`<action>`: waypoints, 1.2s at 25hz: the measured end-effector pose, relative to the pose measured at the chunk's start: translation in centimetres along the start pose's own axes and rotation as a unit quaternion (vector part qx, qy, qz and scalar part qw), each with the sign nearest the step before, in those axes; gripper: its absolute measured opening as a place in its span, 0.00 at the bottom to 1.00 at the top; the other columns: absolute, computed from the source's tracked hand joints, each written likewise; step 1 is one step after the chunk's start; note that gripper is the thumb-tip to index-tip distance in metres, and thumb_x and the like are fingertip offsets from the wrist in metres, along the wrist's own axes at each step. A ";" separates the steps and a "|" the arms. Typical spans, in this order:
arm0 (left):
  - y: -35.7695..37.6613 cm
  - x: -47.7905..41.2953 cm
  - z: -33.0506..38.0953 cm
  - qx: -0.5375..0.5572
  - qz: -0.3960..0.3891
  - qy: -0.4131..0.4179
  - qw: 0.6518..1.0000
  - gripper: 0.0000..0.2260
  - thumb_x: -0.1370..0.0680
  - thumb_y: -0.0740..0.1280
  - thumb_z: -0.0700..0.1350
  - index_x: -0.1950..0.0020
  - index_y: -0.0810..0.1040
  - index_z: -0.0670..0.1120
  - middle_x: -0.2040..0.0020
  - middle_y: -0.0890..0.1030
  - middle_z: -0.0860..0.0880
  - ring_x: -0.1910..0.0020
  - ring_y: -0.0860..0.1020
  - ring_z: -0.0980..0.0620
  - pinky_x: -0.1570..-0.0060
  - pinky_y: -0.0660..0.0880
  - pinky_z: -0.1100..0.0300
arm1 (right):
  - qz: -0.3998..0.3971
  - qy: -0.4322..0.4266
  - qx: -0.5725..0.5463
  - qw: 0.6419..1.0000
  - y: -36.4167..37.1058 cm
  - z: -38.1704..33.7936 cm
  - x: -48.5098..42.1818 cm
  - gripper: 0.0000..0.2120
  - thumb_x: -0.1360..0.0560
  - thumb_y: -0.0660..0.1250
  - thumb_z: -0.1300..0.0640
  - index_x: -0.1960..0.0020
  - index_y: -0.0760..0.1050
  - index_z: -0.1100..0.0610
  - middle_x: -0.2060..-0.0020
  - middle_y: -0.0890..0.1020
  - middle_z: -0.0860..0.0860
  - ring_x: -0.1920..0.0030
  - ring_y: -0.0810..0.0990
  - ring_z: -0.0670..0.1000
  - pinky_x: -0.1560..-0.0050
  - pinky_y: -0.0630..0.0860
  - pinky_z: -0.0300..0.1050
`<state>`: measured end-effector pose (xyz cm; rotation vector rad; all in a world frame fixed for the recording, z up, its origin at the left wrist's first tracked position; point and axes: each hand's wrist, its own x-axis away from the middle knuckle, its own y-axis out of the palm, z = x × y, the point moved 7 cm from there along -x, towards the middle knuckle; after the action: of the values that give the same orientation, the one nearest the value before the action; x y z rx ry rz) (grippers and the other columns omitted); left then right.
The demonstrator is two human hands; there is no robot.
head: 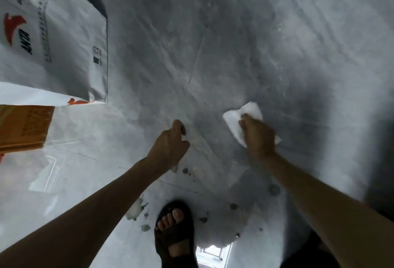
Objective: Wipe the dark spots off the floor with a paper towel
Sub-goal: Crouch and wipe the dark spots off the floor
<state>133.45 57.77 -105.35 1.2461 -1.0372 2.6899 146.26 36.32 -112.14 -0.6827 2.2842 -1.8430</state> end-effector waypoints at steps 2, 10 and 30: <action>0.1 2.5 0.5 0.026 -0.016 -0.020 0.999 0.09 0.25 0.63 0.39 0.48 0.65 0.46 0.72 0.74 0.47 0.78 0.69 0.53 0.81 0.61 0.67 | -0.117 -0.143 -0.034 0.982 3.0 -6.4 6.1 0.06 0.27 0.71 0.55 0.52 0.80 0.55 0.68 0.83 0.57 0.68 0.83 0.58 0.70 0.74 0.45; -1.2 12.5 4.1 0.149 -0.065 -0.121 0.979 0.17 0.26 0.70 0.48 0.40 0.72 0.46 0.42 0.78 0.45 0.45 0.78 0.46 0.53 0.72 0.58 | -0.177 0.232 -0.417 0.861 -8.2 -4.6 10.8 0.15 0.20 0.62 0.54 0.65 0.67 0.52 0.72 0.70 0.45 0.70 0.69 0.47 0.68 0.63 0.42; 4.7 44.6 17.4 0.128 -0.063 0.050 0.989 0.05 0.28 0.73 0.42 0.63 0.79 0.45 0.70 0.81 0.49 0.72 0.80 0.57 0.67 0.79 0.61 | -0.021 0.300 -0.431 0.851 -32.9 -2.6 42.6 0.14 0.21 0.60 0.51 0.59 0.72 0.60 0.64 0.78 0.53 0.62 0.76 0.54 0.59 0.73 0.52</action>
<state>113.51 32.56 -69.58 1.1494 -0.5956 2.8185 116.13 15.68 -72.52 -0.2061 3.5671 -1.0169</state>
